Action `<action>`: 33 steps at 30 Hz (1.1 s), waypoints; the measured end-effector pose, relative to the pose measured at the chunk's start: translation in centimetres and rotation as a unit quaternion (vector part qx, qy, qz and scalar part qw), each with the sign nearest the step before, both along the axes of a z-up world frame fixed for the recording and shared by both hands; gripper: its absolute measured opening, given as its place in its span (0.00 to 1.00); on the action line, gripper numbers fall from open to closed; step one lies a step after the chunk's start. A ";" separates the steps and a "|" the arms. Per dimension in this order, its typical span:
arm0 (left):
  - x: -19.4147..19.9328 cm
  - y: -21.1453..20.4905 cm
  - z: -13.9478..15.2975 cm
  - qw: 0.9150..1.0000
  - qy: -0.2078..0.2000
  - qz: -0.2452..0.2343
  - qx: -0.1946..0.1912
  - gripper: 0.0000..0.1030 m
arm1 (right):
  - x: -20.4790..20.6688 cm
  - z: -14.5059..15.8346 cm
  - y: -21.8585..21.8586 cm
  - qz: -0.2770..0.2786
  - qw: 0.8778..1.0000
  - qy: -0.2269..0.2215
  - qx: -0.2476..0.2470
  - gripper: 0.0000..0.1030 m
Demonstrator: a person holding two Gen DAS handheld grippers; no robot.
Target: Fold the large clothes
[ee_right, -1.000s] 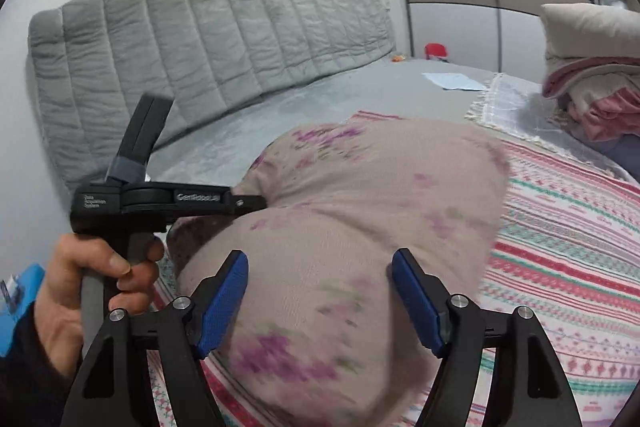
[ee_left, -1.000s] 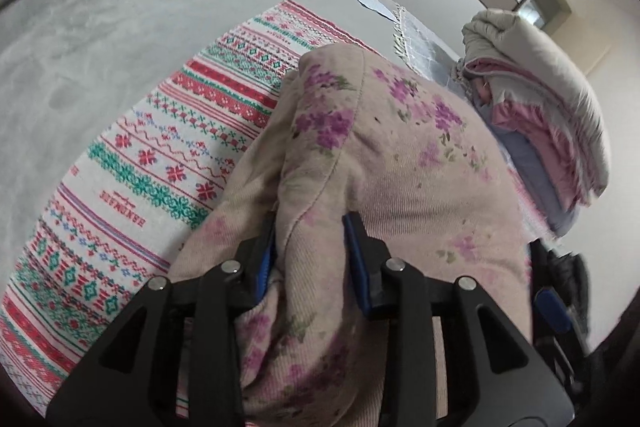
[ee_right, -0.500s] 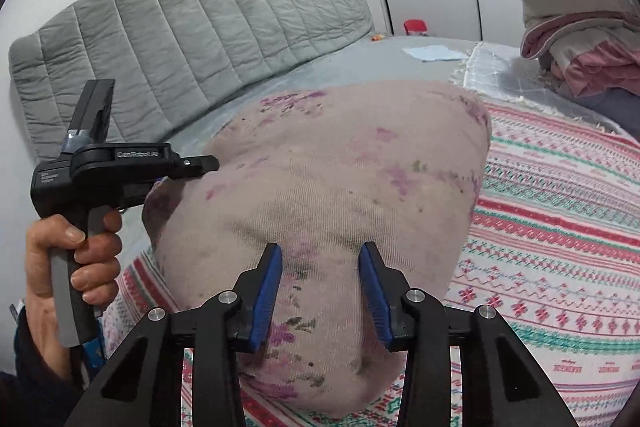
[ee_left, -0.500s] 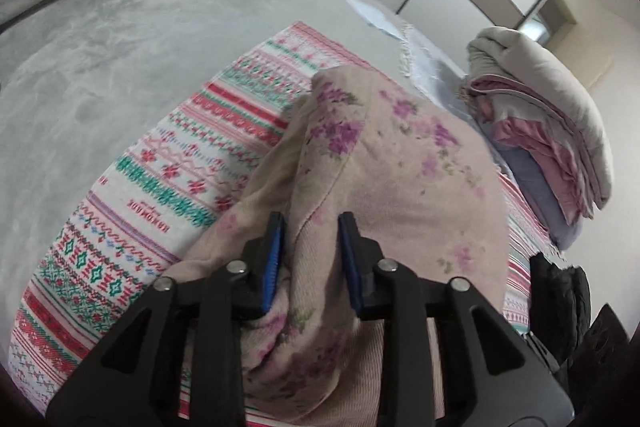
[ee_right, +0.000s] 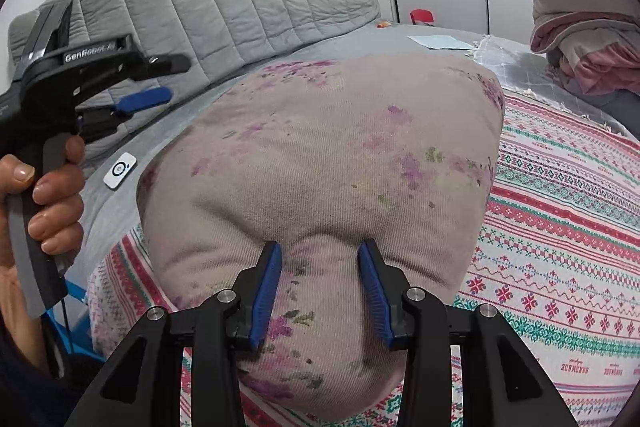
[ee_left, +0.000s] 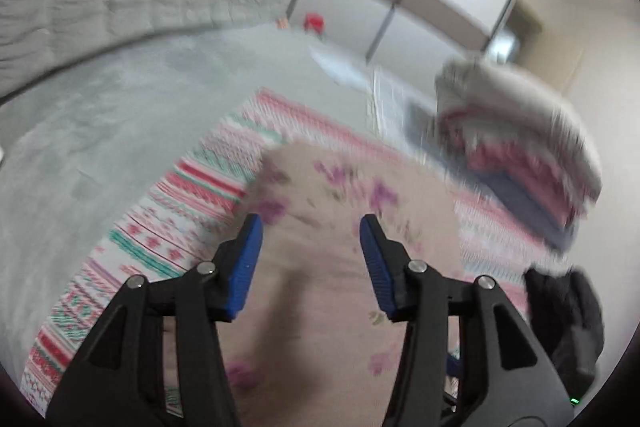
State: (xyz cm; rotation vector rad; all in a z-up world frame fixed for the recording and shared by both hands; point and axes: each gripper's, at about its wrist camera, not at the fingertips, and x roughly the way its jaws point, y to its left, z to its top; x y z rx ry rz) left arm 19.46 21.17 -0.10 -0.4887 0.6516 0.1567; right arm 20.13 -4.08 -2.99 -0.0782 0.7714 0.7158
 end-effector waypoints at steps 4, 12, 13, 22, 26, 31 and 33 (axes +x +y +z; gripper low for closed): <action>4.8 -0.8 -4.8 0.996 0.080 -0.017 0.024 0.52 | -0.1 0.4 -0.8 -0.006 1.000 0.003 0.007 0.41; 4.0 0.1 -5.3 0.997 0.073 -0.026 0.006 0.52 | 2.1 3.7 -3.1 -0.019 0.999 0.000 0.033 0.43; 4.1 0.3 -5.3 0.997 0.072 -0.026 0.000 0.52 | 3.2 4.4 -3.7 -0.035 0.998 -0.003 0.044 0.43; 4.4 0.3 -5.1 0.997 0.073 -0.033 -0.009 0.52 | 14.9 5.5 -0.6 -0.080 0.994 0.065 0.028 0.43; 5.0 0.3 -5.6 0.995 0.092 -0.019 0.012 0.52 | 18.3 0.9 6.2 -0.060 0.990 0.080 -0.103 0.46; 4.9 1.6 -6.2 0.995 0.090 -0.018 -0.023 0.52 | 19.1 -1.4 8.8 -0.055 0.983 0.092 -0.152 0.46; 4.7 1.1 -6.1 0.996 0.088 -0.025 -0.010 0.52 | 18.3 -0.9 8.0 -0.064 0.986 0.076 -0.138 0.46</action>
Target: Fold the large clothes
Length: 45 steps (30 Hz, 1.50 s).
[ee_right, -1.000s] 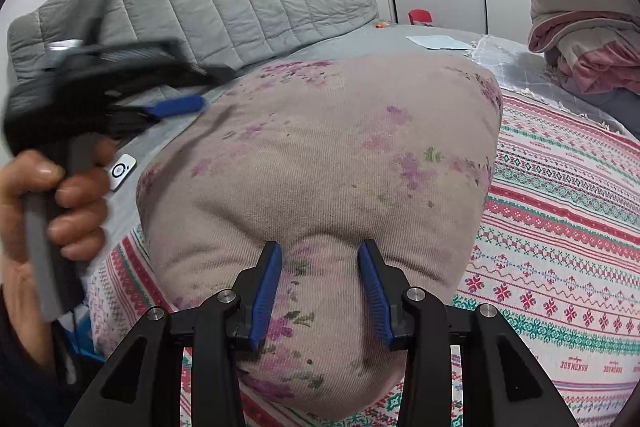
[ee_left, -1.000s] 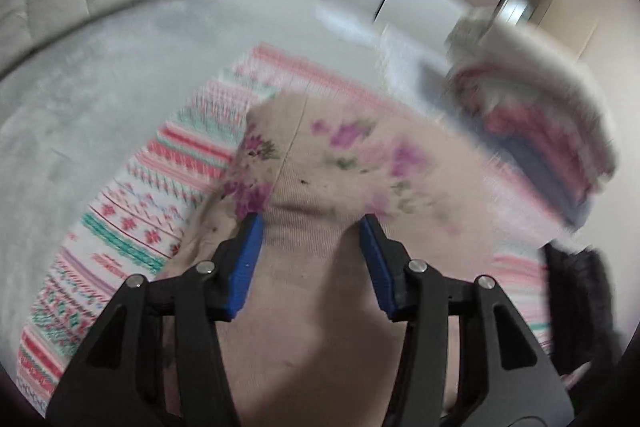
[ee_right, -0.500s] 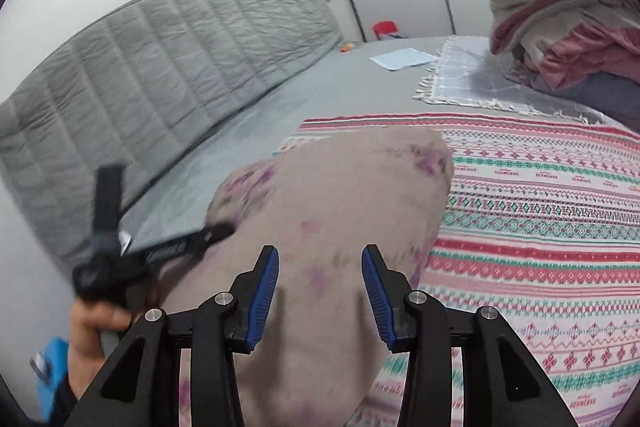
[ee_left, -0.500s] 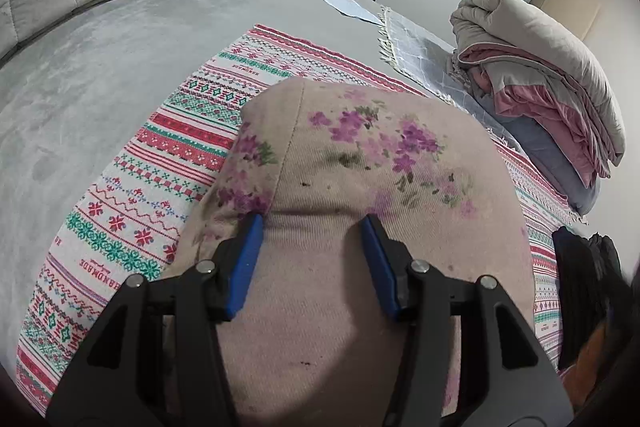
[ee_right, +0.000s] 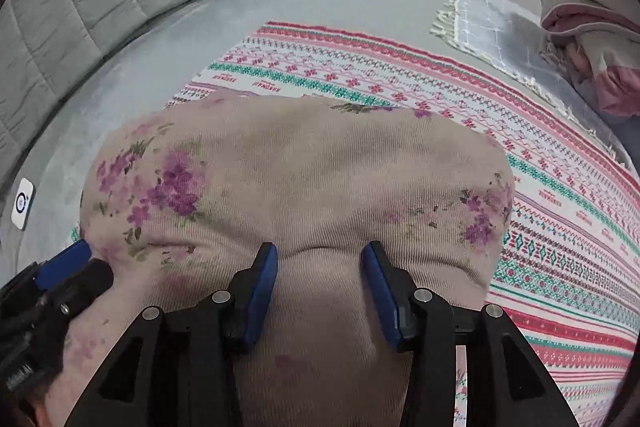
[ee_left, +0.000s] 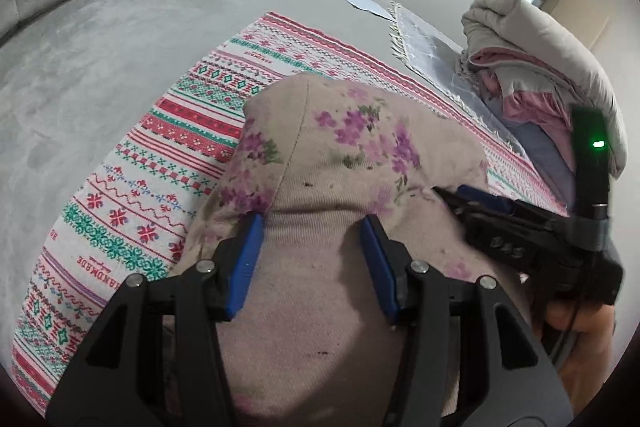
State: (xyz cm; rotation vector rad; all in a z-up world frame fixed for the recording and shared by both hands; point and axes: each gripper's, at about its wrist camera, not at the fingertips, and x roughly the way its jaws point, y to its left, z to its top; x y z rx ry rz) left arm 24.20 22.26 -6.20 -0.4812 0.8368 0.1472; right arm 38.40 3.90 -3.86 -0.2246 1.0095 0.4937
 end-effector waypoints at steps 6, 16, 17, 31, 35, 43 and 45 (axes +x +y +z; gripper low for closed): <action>-0.4 -0.1 0.3 1.000 -0.009 -0.008 0.003 0.52 | -5.5 4.3 -5.1 -0.030 0.996 -0.040 0.080 0.47; -0.5 0.0 0.3 1.000 -0.006 -0.005 0.003 0.52 | -17.3 3.8 -5.6 0.040 0.996 -0.062 0.049 0.48; -0.5 0.0 0.2 1.000 -0.004 -0.003 0.004 0.52 | -17.5 2.3 -5.5 0.040 0.996 -0.059 0.050 0.48; -4.9 0.4 2.5 0.997 -0.065 -0.005 -0.049 0.57 | -19.5 2.6 -7.8 -0.009 0.990 -0.103 0.092 0.51; -6.6 1.5 2.8 0.996 -0.061 0.009 -0.062 0.73 | -19.0 2.8 -10.5 -0.024 0.986 -0.067 0.149 0.67; -9.1 5.0 1.4 0.987 -0.038 0.030 -0.151 0.77 | -16.3 2.9 -15.4 -0.066 0.963 0.013 0.262 0.77; -9.5 5.2 1.2 0.986 -0.037 0.029 -0.160 0.77 | -15.9 2.7 -16.1 -0.077 0.956 0.028 0.283 0.78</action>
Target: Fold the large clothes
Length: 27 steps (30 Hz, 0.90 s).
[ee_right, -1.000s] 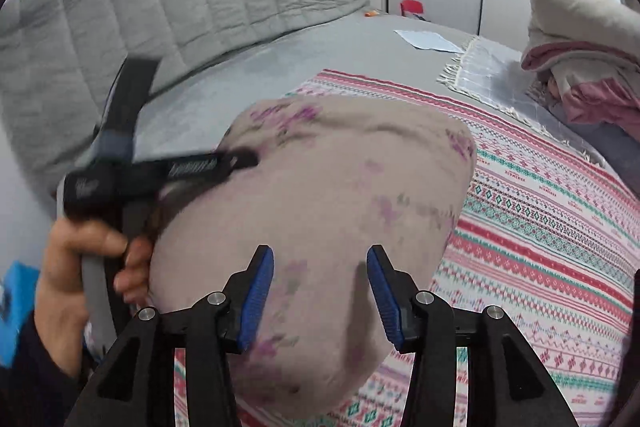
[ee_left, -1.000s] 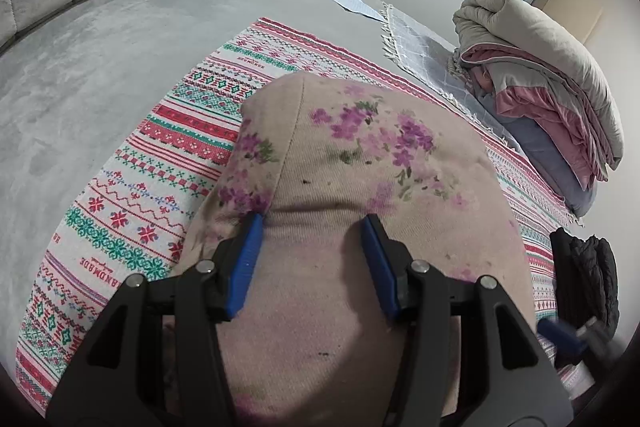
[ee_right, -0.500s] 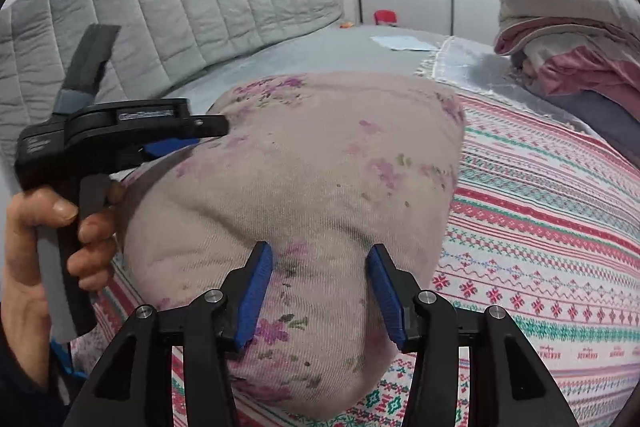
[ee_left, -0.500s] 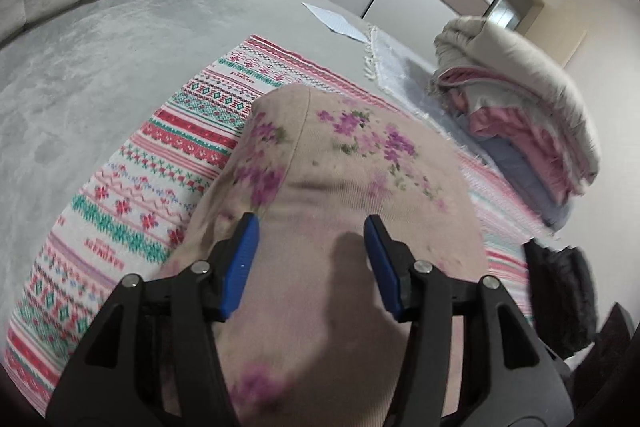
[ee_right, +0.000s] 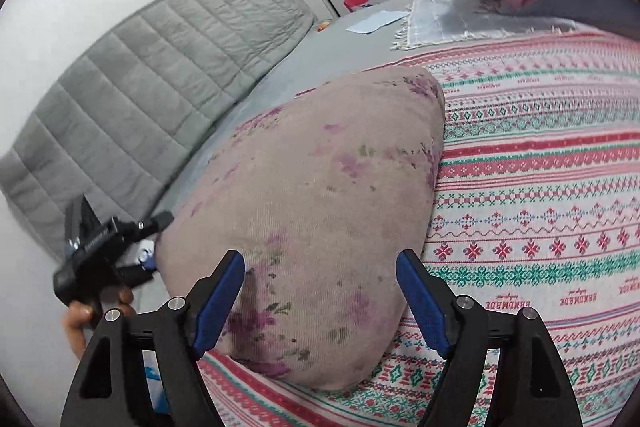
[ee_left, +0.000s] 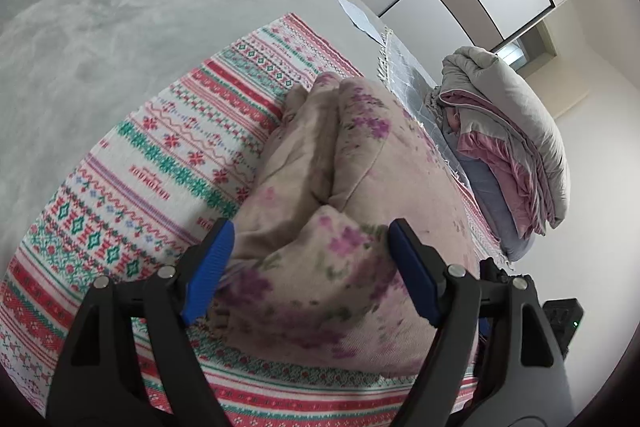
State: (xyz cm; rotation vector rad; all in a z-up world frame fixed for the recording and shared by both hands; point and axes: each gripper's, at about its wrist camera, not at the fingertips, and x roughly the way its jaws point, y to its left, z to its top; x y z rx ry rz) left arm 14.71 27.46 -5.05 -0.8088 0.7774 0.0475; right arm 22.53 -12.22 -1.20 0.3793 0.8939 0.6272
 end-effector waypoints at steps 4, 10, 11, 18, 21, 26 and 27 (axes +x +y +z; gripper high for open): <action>-0.3 -0.3 -0.2 1.000 0.004 -0.007 -0.013 0.78 | 1.0 -1.2 -1.7 -0.030 0.996 0.054 0.064 0.78; -1.1 -0.2 -0.9 0.999 -0.003 -0.015 -0.037 0.80 | 2.2 -2.6 -4.4 -0.061 0.985 0.102 0.123 0.78; -1.1 -0.2 -1.3 0.999 0.002 -0.019 -0.043 0.80 | 2.4 -2.7 -4.6 -0.063 0.984 0.107 0.127 0.78; -0.8 -2.6 -2.4 0.999 0.010 -0.043 0.007 0.88 | 3.1 -4.7 -5.0 -0.067 0.972 0.156 0.166 0.79; -0.7 -3.5 -2.7 0.998 0.010 -0.059 0.028 0.92 | 3.4 -5.7 -5.1 -0.067 0.964 0.178 0.184 0.79; -0.9 -2.7 -3.5 0.998 0.007 -0.067 -0.004 0.93 | 3.7 -6.5 -5.0 -0.071 0.962 0.190 0.185 0.82; -1.0 -2.5 -3.6 0.998 0.008 -0.069 -0.008 0.93 | 3.7 -6.7 -4.9 -0.071 0.961 0.193 0.185 0.82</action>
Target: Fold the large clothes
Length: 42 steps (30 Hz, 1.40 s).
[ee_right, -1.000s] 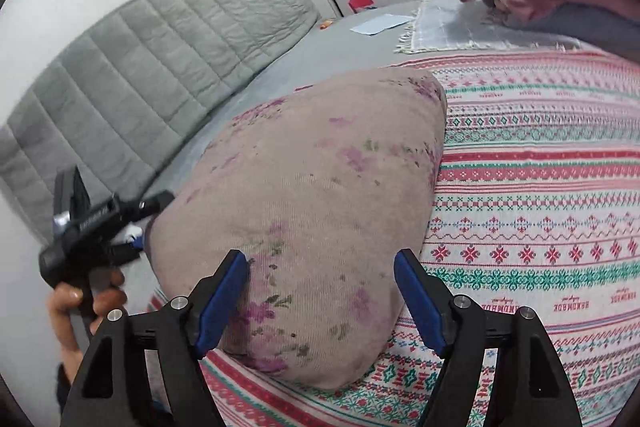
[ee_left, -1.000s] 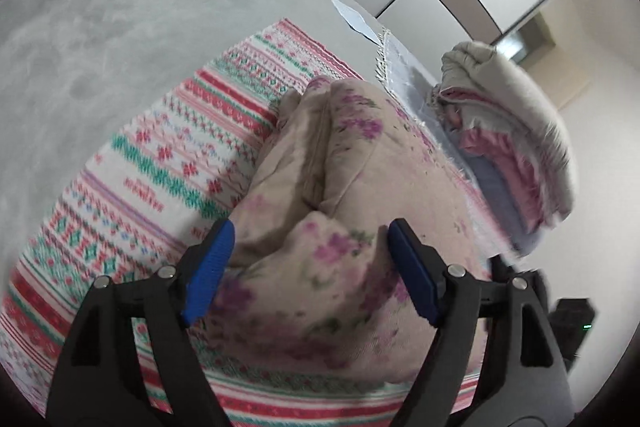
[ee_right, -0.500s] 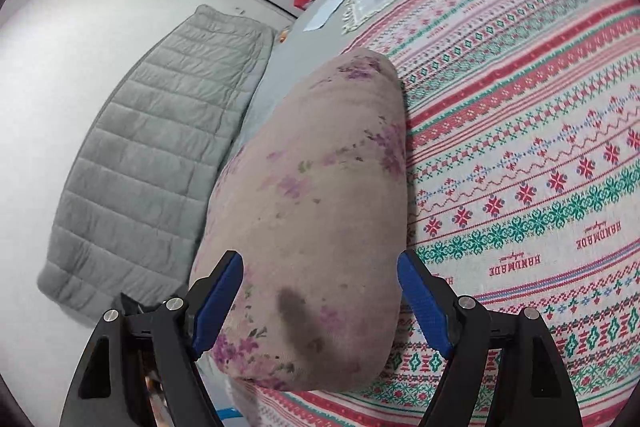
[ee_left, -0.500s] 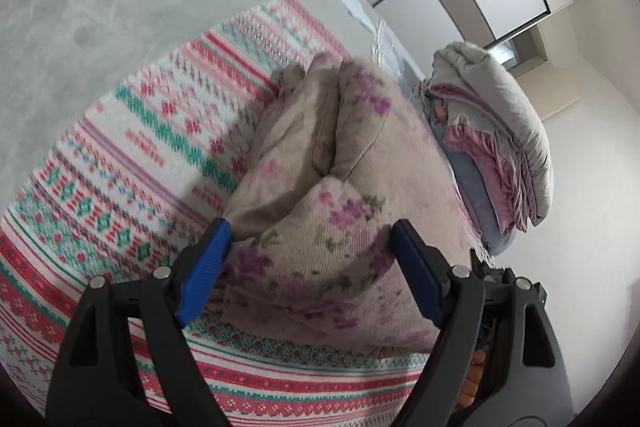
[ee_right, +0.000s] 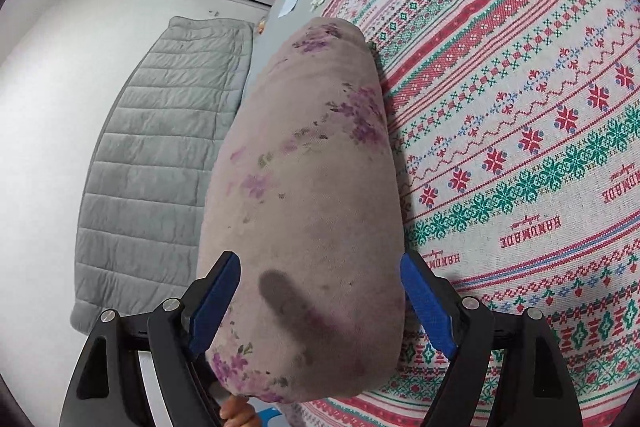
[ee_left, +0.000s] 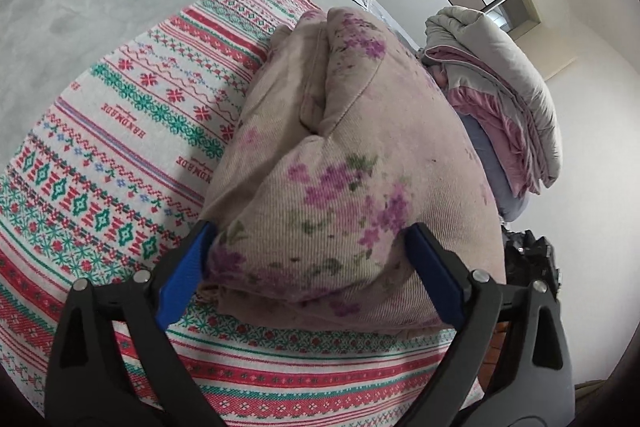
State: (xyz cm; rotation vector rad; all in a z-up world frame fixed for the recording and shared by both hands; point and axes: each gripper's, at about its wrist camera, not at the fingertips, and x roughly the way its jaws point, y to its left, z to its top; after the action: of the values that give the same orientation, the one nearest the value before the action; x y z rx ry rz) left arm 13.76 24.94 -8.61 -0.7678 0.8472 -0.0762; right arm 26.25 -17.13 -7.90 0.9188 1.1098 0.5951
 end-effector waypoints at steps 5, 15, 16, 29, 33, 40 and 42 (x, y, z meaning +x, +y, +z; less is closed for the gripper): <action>-0.2 0.9 -0.2 1.000 0.018 0.007 0.003 1.00 | 0.4 -1.1 -0.1 -0.005 1.000 0.018 0.007 0.83; -0.3 1.1 -3.5 0.991 0.041 -0.009 -0.129 1.00 | 0.6 -1.6 -0.8 -0.021 0.999 0.025 0.019 0.84; -0.4 1.0 -3.7 0.990 0.040 -0.010 -0.136 1.00 | 0.6 -1.6 -0.9 -0.021 0.999 0.025 0.021 0.84; 1.2 -0.1 -4.3 0.986 0.033 0.001 -0.166 1.00 | 3.8 -3.8 -1.7 -0.061 0.991 0.044 0.108 0.85; 1.6 -0.3 -4.1 0.986 0.033 0.003 -0.166 1.00 | 5.7 -4.2 -1.1 -0.059 0.991 0.048 0.109 0.89; 1.6 -0.2 -4.4 0.986 0.037 0.007 -0.162 1.00 | 10.3 -3.6 -0.2 -0.051 0.993 0.039 0.096 0.89; 1.5 -0.2 -4.5 0.986 0.038 0.008 -0.160 1.00 | 11.8 -3.6 -0.1 -0.056 0.994 0.039 0.089 0.89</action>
State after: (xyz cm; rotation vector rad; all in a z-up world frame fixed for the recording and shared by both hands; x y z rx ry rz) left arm 15.28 24.72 -13.09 -1.0841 0.9131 -0.1721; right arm 38.04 -17.20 -11.54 1.1596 1.0786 0.5766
